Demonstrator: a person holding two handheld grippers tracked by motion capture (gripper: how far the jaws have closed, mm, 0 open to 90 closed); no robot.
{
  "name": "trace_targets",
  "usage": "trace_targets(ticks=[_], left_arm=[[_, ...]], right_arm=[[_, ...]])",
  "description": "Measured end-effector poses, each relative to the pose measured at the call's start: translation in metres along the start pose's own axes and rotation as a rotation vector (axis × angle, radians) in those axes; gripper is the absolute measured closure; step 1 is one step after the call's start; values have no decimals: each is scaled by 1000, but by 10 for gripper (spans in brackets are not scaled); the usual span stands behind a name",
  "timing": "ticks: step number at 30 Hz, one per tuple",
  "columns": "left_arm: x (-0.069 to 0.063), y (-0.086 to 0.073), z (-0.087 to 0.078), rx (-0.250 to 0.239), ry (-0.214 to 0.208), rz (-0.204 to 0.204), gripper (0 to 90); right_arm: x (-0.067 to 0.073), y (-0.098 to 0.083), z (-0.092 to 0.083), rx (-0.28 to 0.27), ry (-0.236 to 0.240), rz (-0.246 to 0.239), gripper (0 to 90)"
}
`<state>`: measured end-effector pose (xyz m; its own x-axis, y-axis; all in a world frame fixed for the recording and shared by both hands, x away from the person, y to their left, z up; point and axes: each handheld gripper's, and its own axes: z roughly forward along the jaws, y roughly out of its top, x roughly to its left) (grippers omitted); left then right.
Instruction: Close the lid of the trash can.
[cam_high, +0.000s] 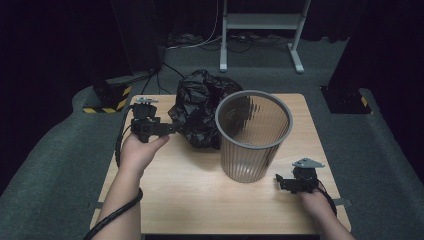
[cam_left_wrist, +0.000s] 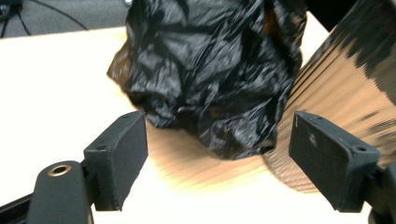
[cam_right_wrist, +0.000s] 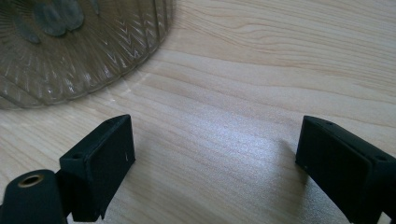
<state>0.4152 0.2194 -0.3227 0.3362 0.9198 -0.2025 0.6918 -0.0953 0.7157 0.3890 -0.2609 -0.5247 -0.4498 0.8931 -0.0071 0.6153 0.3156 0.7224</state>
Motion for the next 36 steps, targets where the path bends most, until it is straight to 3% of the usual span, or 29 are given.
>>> trace_targets(ticks=[9,19,36], left_arm=[[14,-28,14,41,-1,-29,198],[18,-59,31,62,-20,-31,200],[2,-125,72,117,-21,34,161]], right_arm=[[0,0,0,1,-1,-1,111],[0,0,0,0,-1,-1,111],[0,0,0,0,-1,-1,111]])
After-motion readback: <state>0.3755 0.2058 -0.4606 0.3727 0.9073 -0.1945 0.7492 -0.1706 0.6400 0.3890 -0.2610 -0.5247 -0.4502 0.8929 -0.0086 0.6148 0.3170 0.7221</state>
